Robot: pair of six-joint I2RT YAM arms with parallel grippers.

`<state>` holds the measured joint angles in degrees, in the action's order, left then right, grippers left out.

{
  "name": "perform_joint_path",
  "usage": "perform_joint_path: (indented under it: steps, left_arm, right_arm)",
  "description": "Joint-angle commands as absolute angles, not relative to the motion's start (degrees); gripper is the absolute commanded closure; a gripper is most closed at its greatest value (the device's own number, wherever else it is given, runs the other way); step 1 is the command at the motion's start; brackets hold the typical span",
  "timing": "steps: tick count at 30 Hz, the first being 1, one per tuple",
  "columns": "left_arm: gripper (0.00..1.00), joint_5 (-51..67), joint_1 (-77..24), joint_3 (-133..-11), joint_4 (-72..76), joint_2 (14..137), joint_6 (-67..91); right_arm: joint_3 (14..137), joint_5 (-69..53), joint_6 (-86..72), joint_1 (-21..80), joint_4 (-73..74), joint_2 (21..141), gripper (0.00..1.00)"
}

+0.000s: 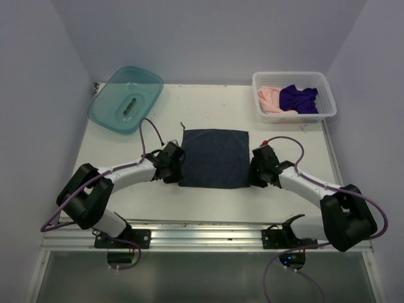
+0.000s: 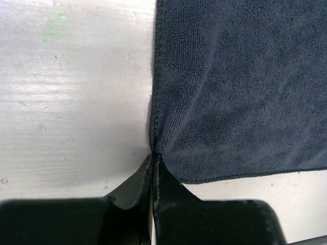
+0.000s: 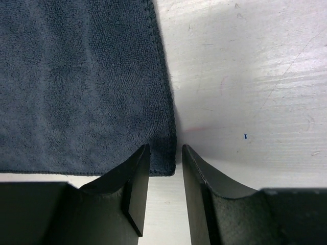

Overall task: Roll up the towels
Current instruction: Flatten the towel, then fold the towel

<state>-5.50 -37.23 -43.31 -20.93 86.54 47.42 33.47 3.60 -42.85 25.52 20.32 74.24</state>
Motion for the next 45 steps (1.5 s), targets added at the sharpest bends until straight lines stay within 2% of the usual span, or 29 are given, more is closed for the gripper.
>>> perform_joint_path:
  steps: [1,14,17,18,22,23,26,33,38,44,45]
  left_arm:
    - [1.0,-8.0,-37.53,-43.95,-25.75,85.61,47.46]
    - [1.0,-7.74,-37.53,-43.33,-25.23,84.9,47.64]
    - [1.0,-7.56,-37.44,-43.07,-24.96,84.81,47.72]
    - [1.0,-7.56,-37.44,-43.07,-24.96,84.73,47.72]
    - [1.0,-7.56,-37.44,-42.89,-24.87,84.29,47.72]
    - [1.0,-7.56,-37.44,-42.8,-24.79,84.2,47.72]
    - [1.0,-7.56,-37.44,-42.63,-24.79,83.85,47.81]
    - [1.0,-7.47,-37.44,-42.19,-24.43,83.41,47.9]
    - [1.0,-7.47,-37.44,-42.19,-24.26,83.41,47.9]
    - [1.0,-7.3,-37.44,-42.27,-24.26,83.67,47.99]
    - [1.0,-7.38,-37.53,-42.36,-24.26,83.67,47.99]
  right_arm:
    - [31.82,5.1,-44.82,26.54,19.86,74.45,0.65]
    - [30.15,5.89,-47.02,27.95,19.69,73.39,0.62]
    - [29.45,6.15,-47.9,28.04,19.69,72.78,0.69]
    - [29.01,6.24,-48.07,28.04,19.77,72.6,0.75]
    - [28.13,6.94,-49.04,28.04,20.3,70.58,0.81]
    - [27.95,6.94,-49.22,28.04,20.56,70.32,0.8]
    - [27.25,7.21,-49.31,28.04,20.74,69.52,0.6]
    - [26.72,6.68,-49.57,28.56,20.13,70.23,0.58]
    - [26.19,6.06,-50.54,29.7,18.99,70.22,0.6]
    - [25.75,5.89,-51.24,31.11,18.28,70.49,0.69]
    - [25.75,6.15,-51.24,31.03,18.28,70.49,0.73]
